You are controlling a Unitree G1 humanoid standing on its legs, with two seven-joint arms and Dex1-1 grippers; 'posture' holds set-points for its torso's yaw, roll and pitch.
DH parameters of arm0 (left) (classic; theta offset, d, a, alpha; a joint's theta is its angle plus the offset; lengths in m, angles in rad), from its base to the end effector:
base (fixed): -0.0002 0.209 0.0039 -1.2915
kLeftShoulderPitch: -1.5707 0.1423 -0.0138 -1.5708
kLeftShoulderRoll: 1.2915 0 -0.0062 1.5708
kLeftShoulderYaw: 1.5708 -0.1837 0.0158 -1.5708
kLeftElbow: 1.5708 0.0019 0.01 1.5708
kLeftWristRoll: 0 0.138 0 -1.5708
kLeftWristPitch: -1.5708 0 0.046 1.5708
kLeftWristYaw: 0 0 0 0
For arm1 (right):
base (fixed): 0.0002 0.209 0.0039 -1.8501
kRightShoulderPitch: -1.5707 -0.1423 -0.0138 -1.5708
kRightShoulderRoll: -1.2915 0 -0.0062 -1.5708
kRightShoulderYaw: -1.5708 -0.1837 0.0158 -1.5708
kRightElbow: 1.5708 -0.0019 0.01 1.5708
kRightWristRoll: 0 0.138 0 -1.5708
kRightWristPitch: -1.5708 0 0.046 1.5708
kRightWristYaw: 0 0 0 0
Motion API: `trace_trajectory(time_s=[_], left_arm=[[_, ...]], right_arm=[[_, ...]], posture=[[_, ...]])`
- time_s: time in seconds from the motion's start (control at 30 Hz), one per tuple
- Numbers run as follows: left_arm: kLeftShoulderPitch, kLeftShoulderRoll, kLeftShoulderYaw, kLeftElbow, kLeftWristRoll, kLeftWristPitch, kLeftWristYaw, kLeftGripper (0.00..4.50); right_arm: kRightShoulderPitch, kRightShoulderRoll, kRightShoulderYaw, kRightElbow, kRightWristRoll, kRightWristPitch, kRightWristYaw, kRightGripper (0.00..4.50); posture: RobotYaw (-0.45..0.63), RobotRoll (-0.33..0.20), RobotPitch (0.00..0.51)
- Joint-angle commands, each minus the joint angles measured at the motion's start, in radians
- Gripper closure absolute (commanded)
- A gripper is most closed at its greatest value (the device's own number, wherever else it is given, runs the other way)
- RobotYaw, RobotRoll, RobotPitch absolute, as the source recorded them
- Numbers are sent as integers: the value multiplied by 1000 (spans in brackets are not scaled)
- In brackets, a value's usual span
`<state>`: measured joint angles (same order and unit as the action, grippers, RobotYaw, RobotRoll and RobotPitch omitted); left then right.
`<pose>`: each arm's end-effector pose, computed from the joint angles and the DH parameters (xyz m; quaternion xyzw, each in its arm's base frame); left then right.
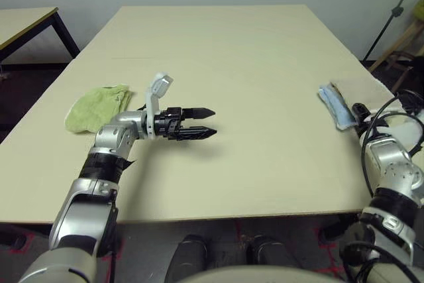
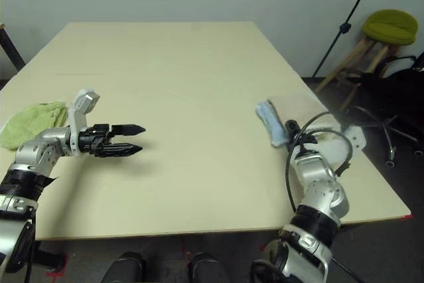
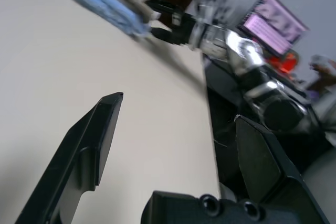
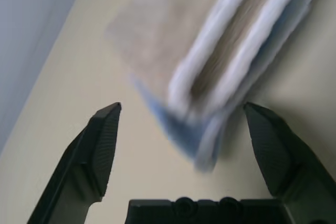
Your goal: Fold the towel and set it aside.
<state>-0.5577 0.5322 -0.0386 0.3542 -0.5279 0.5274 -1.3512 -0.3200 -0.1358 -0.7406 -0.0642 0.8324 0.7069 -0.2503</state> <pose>0.2983 0.2337 0.1224 -0.0990 0.1224 -0.6205 0.7682 0.2231 -0.2700 0.1083 0.4081 0.0522 -0.1918 0.8910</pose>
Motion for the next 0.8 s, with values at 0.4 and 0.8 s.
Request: trace_trajectory(time_s=[0.4,0.8], left_arm=[[198,-116,342,-168,-4,-138,555,0],[282,-163,446,35,325,-774,1039,0]], right_arm=[[278,-166,462,-355,-362,-152,141,27],[57,-92,486,100,-543,-571,253,27]], posture=[[-49,0,96],[26,0,61]])
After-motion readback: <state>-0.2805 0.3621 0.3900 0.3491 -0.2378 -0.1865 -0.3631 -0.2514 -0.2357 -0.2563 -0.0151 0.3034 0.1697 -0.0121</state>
